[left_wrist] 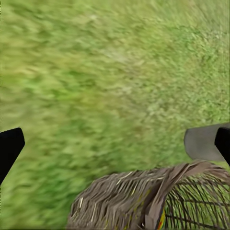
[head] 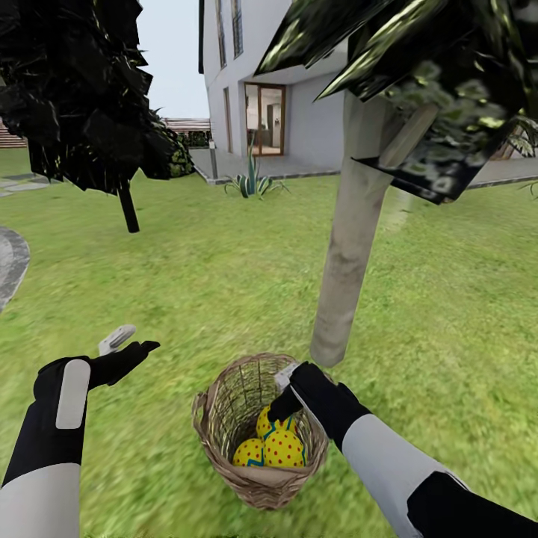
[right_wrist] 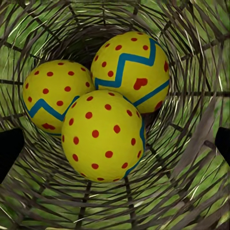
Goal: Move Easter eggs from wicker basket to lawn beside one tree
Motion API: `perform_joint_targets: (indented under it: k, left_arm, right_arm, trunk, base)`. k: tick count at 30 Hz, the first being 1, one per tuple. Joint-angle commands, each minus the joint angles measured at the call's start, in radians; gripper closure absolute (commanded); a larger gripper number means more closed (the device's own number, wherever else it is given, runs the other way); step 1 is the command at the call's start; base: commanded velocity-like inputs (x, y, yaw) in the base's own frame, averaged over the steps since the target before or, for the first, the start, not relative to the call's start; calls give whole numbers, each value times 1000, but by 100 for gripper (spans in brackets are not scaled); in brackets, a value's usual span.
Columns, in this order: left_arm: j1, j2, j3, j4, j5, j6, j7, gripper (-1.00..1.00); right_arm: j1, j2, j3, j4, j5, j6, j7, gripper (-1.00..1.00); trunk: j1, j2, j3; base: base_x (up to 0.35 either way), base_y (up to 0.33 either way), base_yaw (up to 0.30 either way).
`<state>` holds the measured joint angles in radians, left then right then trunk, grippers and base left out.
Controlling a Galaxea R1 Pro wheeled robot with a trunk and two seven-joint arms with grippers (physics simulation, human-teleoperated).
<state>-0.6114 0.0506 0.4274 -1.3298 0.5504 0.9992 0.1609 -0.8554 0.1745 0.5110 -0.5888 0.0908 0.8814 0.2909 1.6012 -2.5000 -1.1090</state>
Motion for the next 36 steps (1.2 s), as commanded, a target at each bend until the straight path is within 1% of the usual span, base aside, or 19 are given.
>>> perform_joint_targets:
  k: [1, 5, 8, 11, 15, 21, 36]
  left_arm:
    - [-1, 0, 1, -1, 11, 4, 9, -100]
    - [-1, 0, 1, -2, 11, 4, 9, -100]
    - [-1, 0, 1, -2, 11, 4, 9, -100]
    - [-1, 0, 1, -1, 11, 4, 9, -100]
    - [-1, 1, 1, -1, 11, 4, 9, -100]
    - [-1, 2, 1, -2, 11, 4, 9, -100]
    - [-1, 2, 2, -2, 11, 4, 9, -100]
  right_arm:
    - [-5, 0, 1, 6, 9, 3, 5, -100]
    - [-13, 0, 3, 17, 9, 1, -26, -100]
    - [-13, 0, 3, 11, 9, -1, -34, -100]
    - [-13, 0, 6, -4, 9, -8, -31, -100]
    - [-13, 0, 20, -35, 7, -11, -26, -100]
    - [-13, 0, 23, -40, 7, -12, -13, -100]
    - [-13, 0, 26, -40, 7, -6, -13, -100]
  trunk:
    - [0, -1, -5]
    - [2, -2, -20]
    - [3, -2, -32]
    - [5, -3, -44]
    - [6, -4, -59]
    - [9, -5, -82]
    - [16, -9, -140]
  base:
    - [0, 0, 0]
    - [0, 0, 0]
    - [0, 0, 0]
    - [0, 0, 0]
    - [0, 0, 0]
    - [0, 0, 0]
    - [0, 0, 0]
